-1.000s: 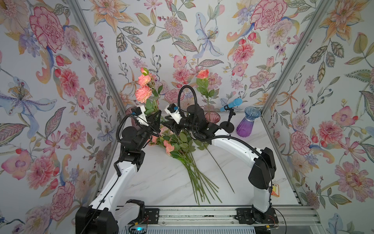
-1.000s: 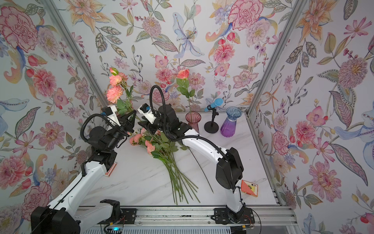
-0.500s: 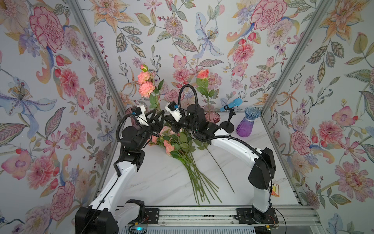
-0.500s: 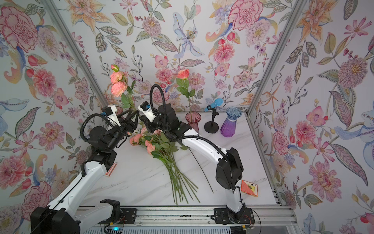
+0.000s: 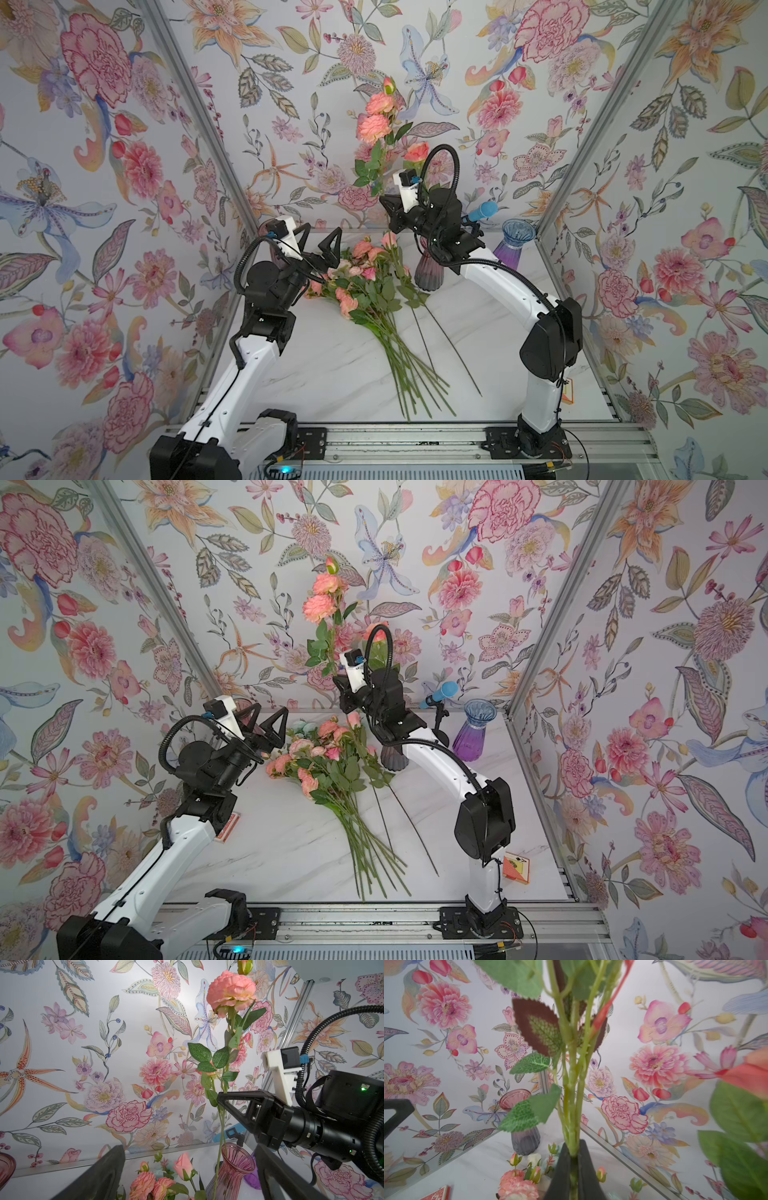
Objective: Place the pink flowers into the vase
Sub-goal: Place the flower in the vase.
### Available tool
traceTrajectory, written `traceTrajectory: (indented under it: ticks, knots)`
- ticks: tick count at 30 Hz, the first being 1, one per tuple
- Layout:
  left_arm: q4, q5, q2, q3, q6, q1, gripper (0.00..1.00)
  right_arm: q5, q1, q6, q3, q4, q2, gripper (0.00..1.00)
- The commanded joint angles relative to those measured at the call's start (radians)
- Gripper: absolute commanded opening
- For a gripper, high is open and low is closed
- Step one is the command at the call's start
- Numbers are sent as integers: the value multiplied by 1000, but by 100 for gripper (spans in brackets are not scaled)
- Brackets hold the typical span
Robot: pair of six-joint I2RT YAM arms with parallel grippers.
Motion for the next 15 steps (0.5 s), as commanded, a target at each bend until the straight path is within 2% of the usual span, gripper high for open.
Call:
traceTrajectory:
  ticks: [1, 15]
  knots:
    - [25, -1, -3, 20, 27, -3, 100, -2, -37, 63, 62, 92, -90, 1]
    - [41, 9, 14, 17, 30, -4, 100, -21, -193, 191, 59, 129, -205, 0]
